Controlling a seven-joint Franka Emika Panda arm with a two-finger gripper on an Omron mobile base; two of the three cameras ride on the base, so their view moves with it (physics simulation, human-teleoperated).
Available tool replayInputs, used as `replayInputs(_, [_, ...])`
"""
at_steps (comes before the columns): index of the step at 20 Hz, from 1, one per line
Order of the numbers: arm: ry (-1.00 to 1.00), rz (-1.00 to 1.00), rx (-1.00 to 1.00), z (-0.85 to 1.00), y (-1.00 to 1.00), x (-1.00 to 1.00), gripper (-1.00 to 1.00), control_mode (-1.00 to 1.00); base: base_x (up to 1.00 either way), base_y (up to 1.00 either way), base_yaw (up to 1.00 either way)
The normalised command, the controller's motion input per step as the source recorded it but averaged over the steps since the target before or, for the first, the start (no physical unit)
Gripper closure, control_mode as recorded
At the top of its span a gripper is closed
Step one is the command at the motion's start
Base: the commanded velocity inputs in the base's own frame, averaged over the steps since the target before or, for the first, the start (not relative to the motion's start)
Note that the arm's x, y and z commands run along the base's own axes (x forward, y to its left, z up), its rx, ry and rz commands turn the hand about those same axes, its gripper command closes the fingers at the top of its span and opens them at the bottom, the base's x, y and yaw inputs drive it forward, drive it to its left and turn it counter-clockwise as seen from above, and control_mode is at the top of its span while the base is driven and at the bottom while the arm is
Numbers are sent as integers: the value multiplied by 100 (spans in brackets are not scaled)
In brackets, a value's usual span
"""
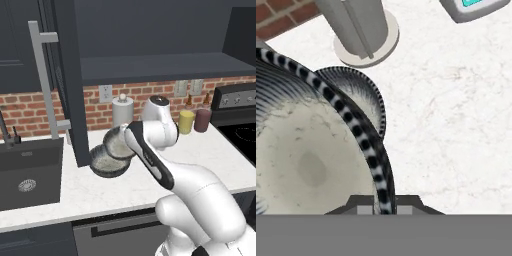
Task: Pick up the bowls on the counter and stack them on top of one another in the open cabinet. Place the smaller bowl on top of the larger bowl.
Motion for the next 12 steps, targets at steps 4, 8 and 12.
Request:
replayInputs(4, [21,0,-8,-1,14,37,100,-100,0,0,0])
replayInputs(8, [29,0,-11,-3,1,24,100,-100,0,0,0])
replayInputs(12, [13,0,-4,-25,1,6,100,-100,0,0,0])
